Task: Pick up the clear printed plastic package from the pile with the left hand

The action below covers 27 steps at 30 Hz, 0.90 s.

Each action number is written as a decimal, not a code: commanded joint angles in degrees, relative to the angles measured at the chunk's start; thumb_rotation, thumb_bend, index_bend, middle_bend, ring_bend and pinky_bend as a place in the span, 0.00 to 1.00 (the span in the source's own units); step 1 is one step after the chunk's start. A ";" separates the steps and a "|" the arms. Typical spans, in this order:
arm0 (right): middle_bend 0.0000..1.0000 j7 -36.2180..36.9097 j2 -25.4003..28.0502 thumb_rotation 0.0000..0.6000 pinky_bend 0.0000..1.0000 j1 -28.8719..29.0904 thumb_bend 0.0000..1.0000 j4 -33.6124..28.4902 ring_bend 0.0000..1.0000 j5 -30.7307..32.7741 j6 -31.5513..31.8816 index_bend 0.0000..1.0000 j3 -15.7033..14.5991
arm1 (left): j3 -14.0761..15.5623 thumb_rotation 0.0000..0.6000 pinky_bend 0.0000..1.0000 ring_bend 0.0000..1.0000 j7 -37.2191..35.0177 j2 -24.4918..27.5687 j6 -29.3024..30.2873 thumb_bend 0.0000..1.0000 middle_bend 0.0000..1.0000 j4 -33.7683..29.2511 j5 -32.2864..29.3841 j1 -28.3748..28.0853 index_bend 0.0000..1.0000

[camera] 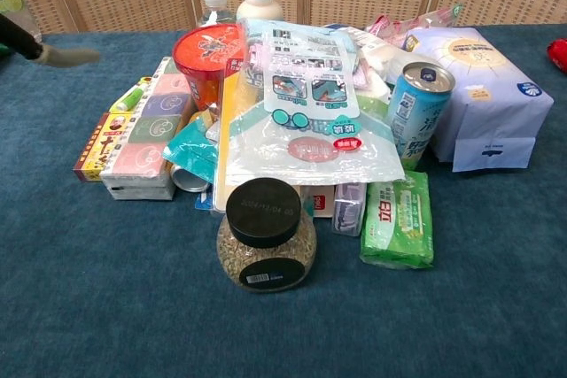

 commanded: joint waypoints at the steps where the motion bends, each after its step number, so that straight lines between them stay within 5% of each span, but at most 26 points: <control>1: 0.08 0.35 0.10 0.94 0.00 -0.33 0.22 0.22 0.00 0.13 0.24 0.00 0.00 | -1.03 1.00 0.00 0.00 1.28 -3.52 -2.34 0.34 0.00 2.67 -1.67 -2.75 0.00; 27: 0.08 4.56 1.10 0.95 0.00 -3.77 0.22 2.63 0.00 1.24 3.09 0.00 0.77 | -1.36 1.00 0.00 0.00 7.63 -16.22 -7.21 0.33 0.00 12.97 -5.74 -12.75 0.00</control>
